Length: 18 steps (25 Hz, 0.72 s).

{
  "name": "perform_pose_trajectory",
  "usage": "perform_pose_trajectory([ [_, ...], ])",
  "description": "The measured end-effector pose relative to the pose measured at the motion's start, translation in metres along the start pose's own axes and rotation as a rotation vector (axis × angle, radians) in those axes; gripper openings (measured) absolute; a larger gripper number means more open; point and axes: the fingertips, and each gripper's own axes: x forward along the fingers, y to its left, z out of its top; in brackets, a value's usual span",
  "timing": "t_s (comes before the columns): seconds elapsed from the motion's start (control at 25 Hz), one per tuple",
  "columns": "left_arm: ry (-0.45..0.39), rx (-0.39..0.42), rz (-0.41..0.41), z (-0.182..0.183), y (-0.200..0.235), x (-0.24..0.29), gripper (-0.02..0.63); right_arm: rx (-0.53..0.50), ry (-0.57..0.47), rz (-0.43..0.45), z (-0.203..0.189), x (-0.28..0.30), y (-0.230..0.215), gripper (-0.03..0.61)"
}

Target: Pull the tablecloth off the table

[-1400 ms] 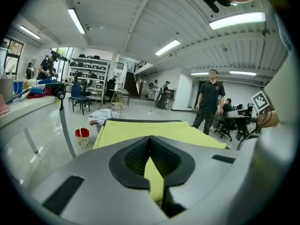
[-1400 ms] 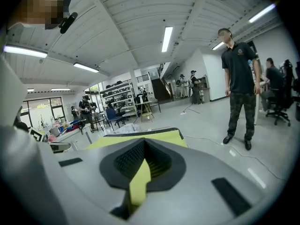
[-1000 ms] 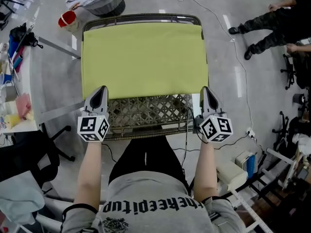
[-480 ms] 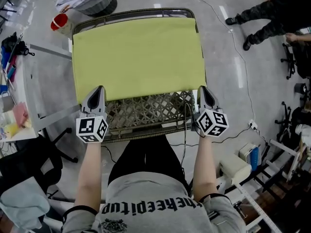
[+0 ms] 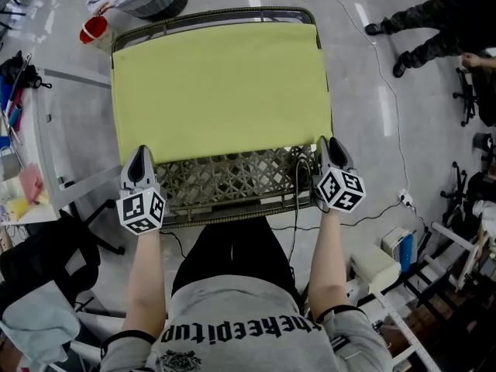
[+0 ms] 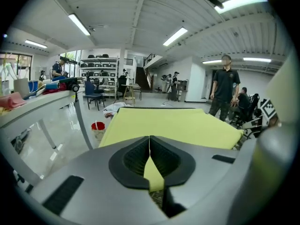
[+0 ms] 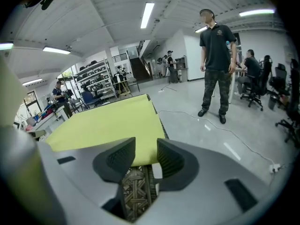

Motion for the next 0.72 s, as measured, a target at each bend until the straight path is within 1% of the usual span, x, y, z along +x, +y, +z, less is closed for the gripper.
perform_pose_trajectory([
  [0.08, 0.011, 0.002, 0.031, -0.005, 0.007, -0.001, 0.015, 0.000, 0.013, -0.005, -0.002, 0.005, -0.003, 0.149],
  [0.28, 0.022, -0.034, 0.114, -0.016, 0.024, -0.002, 0.017, -0.003, 0.041, -0.021, -0.009, 0.015, -0.011, 0.187],
  [0.32, 0.022, -0.042, 0.124, -0.018, 0.026, -0.003, 0.030, -0.002, 0.045, -0.024, -0.010, 0.016, -0.012, 0.195],
  [0.36, 0.022, -0.051, 0.130, -0.020, 0.028, -0.003, 0.076, -0.003, 0.049, -0.026, -0.011, 0.017, -0.013, 0.198],
  [0.4, 0.023, -0.059, 0.134, -0.021, 0.029, -0.003, 0.107, -0.003, 0.054, -0.027, -0.013, 0.018, -0.014, 0.201],
  [0.44, 0.026, -0.064, 0.139, -0.023, 0.030, -0.003, 0.114, -0.006, 0.060, -0.026, -0.014, 0.019, -0.014, 0.202],
  [0.6, 0.064, -0.075, 0.153, -0.036, 0.034, 0.000, 0.175, -0.024, 0.083, -0.022, -0.017, 0.022, -0.012, 0.204],
  [0.72, 0.107, -0.086, 0.152, -0.051, 0.033, 0.003, 0.190, -0.046, 0.106, -0.011, -0.019, 0.026, -0.007, 0.204],
])
